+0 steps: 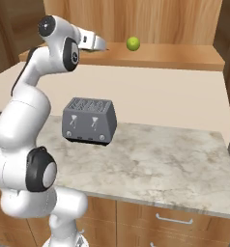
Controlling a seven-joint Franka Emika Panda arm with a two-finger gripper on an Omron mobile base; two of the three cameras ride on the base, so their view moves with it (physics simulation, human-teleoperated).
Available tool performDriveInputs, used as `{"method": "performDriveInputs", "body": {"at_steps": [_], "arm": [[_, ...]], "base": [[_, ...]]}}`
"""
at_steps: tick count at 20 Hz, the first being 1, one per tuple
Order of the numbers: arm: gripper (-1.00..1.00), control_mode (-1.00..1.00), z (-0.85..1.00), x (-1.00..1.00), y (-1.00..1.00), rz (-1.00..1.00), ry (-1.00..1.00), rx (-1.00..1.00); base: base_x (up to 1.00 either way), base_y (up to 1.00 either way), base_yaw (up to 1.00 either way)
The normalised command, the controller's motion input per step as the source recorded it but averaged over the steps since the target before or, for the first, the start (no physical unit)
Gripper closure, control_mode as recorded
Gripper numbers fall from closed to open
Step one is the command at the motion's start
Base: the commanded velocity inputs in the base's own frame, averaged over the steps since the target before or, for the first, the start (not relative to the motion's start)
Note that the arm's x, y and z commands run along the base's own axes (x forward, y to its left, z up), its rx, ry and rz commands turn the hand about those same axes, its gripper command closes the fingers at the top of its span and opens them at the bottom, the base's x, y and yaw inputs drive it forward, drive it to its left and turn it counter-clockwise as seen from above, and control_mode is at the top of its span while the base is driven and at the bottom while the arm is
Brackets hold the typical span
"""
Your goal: Pick the pears from the cabinet and place them in one bowl. Pick the potato from the sink and place it in the other bowl.
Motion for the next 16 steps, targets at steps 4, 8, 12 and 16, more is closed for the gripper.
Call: {"method": "performDriveInputs", "body": {"at_steps": [4, 8, 12, 16], "arm": [[1.0, -1.0, 0.06, -1.0, 0.17, -0.09, -0.01, 0.05], [1.0, -1.0, 0.0, -1.0, 0.14, 0.0, 0.0, 0.01], [1.0, -1.0, -0.05, -1.0, 0.21, 0.01, 0.06, 0.0], [1.0, -1.0, -0.28, -1.0, 0.17, 0.0, 0.09, 0.0]], "base": [[0.0, 0.0, 0.0], [0.0, 0.0, 0.0], [0.0, 0.0, 0.0], [0.0, 0.0, 0.0]]}}
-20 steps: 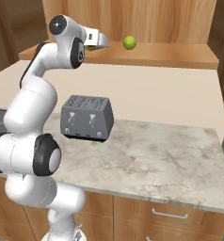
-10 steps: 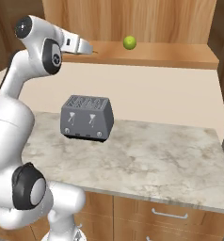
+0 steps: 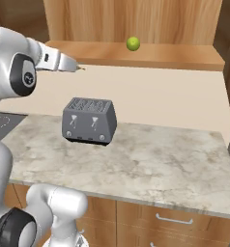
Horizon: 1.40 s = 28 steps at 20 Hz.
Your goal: Pick the pears from the cabinet and place them in one bowl. Pick the potato from the sink and place it in the other bowl.
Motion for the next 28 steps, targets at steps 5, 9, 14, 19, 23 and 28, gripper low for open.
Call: {"method": "performDriveInputs", "body": {"at_steps": [5, 9, 14, 19, 23, 28], "arm": [[1.0, -1.0, -0.43, -0.68, -0.01, -0.05, 0.22, 0.04], [1.0, -1.0, -0.32, -0.32, -0.02, 0.05, 0.31, 0.18], [1.0, -1.0, -0.62, -0.13, 0.0, 0.13, 0.06, 0.13], [1.0, -1.0, -0.24, -0.06, 0.02, 0.08, 0.01, 0.03], [1.0, -1.0, 0.0, 0.0, 0.0, 0.0, 0.0, 0.0], [1.0, 1.0, 0.0, 0.0, 0.0, 0.0, 0.0, 0.0]], "base": [[0.0, 0.0, 0.0], [0.0, 0.0, 0.0], [0.0, 0.0, 0.0], [0.0, 0.0, 0.0], [0.0, 0.0, 0.0], [-0.31, 0.02, 0.0]]}}
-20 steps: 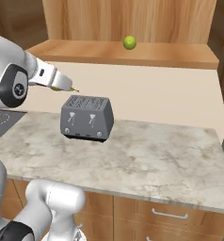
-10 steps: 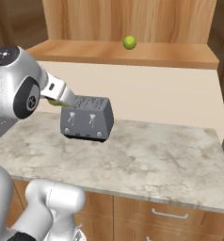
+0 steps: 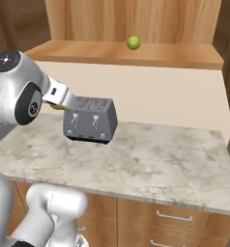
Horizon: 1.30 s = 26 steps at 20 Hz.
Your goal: Pick the pears from the cabinet and place them in one bowl. Pick the potato from the sink and place it in the other bowl.
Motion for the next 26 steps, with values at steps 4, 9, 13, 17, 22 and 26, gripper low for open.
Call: {"method": "performDriveInputs", "body": {"at_steps": [4, 9, 13, 17, 22, 26], "arm": [[1.0, 1.0, 0.0, 0.0, 0.0, 0.0, 0.0, 0.0], [1.0, 1.0, 0.0, 0.0, 0.0, 0.0, 0.0, 0.0], [1.0, 1.0, 0.0, 0.0, 0.0, 0.0, 0.0, 0.0], [1.0, 1.0, 0.0, 0.0, 0.0, 0.0, 0.0, 0.0], [1.0, 1.0, 0.0, 0.0, 0.0, 0.0, 0.0, 0.0], [1.0, 1.0, 0.0, 0.0, 0.0, 0.0, 0.0, 0.0]], "base": [[-0.41, 0.1, 0.0], [-0.22, 0.02, 0.03], [-0.14, 0.14, 0.4], [0.0, 0.21, 0.5], [-0.01, 0.11, 0.5], [0.0, 0.08, 0.5]]}}
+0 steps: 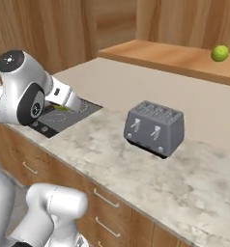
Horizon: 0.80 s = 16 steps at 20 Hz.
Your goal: Pick the pears from the cabinet and place them in one bowl. Pick the potato from the sink and place it in the other bowl.
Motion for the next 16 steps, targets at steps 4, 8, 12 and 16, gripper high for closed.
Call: {"method": "performDriveInputs", "body": {"at_steps": [4, 8, 12, 16], "arm": [[1.0, 1.0, 0.0, 0.0, 0.0, 0.0, 0.0, 0.0], [1.0, 1.0, 0.0, 0.0, 0.0, 0.0, 0.0, 0.0], [1.0, 1.0, 0.0, 0.0, 0.0, 0.0, 0.0, 0.0], [1.0, 1.0, 0.0, 0.0, 0.0, 0.0, 0.0, 0.0]], "base": [[-0.01, 0.19, 0.5], [0.0, 0.23, 0.5], [0.0, 0.3, 0.49], [0.0, 0.32, 0.47]]}}
